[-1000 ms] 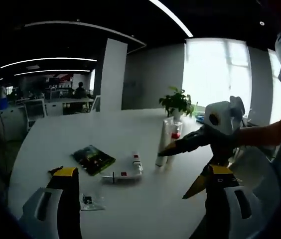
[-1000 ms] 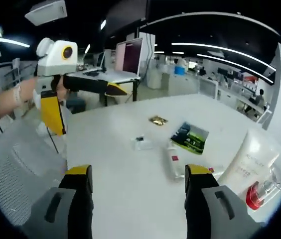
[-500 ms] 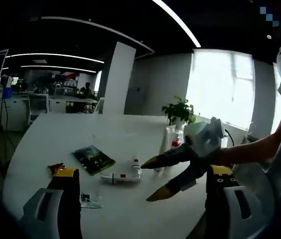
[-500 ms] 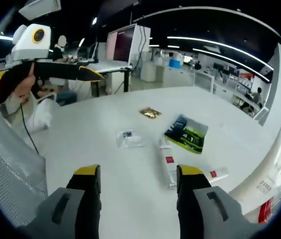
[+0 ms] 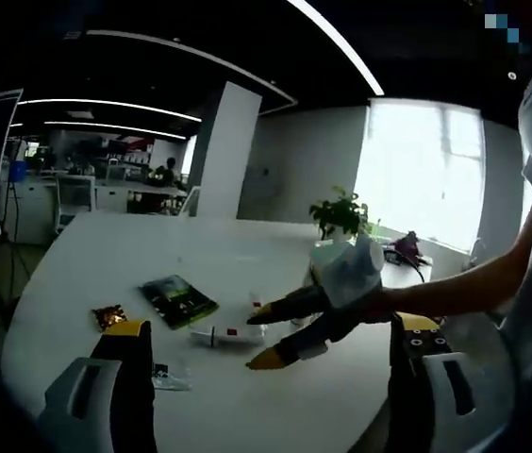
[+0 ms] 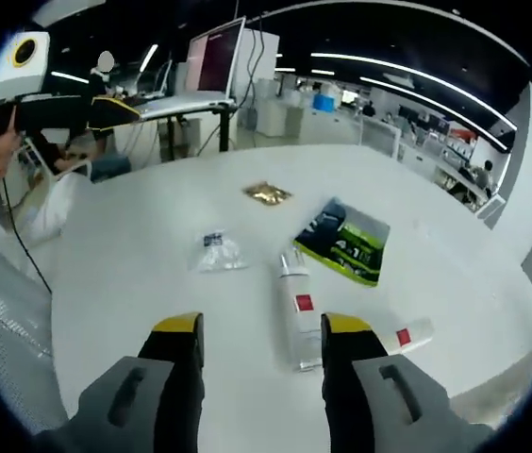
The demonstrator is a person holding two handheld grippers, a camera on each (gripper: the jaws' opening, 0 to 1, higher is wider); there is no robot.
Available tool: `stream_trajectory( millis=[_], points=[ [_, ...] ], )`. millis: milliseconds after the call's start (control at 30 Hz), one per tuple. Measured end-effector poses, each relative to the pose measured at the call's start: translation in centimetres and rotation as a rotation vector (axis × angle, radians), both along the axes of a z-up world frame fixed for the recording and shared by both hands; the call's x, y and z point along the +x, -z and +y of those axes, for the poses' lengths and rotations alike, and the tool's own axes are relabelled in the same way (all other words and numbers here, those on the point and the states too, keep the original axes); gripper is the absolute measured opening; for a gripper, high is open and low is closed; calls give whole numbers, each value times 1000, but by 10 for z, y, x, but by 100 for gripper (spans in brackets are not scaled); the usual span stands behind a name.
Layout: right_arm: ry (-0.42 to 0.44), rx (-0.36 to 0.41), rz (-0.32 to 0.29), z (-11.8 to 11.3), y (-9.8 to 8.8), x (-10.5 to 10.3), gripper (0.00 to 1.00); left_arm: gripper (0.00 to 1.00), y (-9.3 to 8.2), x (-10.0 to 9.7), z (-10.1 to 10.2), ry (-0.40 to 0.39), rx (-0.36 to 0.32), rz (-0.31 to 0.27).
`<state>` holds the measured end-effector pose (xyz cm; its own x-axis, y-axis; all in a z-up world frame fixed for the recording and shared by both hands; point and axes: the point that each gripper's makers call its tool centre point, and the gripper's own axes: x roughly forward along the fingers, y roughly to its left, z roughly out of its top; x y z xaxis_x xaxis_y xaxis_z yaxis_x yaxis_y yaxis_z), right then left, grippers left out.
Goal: Arrange the skincare products in the storage area until every visible bottle or jar stands upright without overlapping.
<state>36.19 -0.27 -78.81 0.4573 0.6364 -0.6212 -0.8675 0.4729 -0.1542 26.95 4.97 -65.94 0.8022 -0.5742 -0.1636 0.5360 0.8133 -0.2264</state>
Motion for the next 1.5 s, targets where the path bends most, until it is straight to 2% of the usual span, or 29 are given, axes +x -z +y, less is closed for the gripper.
stream_trajectory(
  millis=[200, 367, 500, 933, 1200, 1333, 1400, 1500],
  points=[
    [17, -21, 15, 1, 8, 12, 43, 96, 2, -2, 4, -15, -13, 13],
    [22, -25, 30, 2, 15, 17, 36, 95, 3, -2, 4, -24, -23, 27],
    [24, -45, 38, 1, 20, 23, 36, 95, 8, -5, 5, -13, -27, 53],
    [29, -73, 85, 3, 37, 33, 33, 93, 14, -8, 9, -19, -33, 68],
    [30, -66, 102, 5, 39, 33, 31, 92, 15, -7, 12, -30, -32, 72],
    [40, -52, 130, 5, 41, 33, 29, 92, 17, -7, 14, -33, -32, 73],
    [43, -45, 154, 7, 42, 28, 25, 92, 18, -7, 13, -33, -35, 78],
    [45, -45, 148, 8, 42, 27, 22, 91, 19, -7, 13, -34, -34, 82]
  ],
)
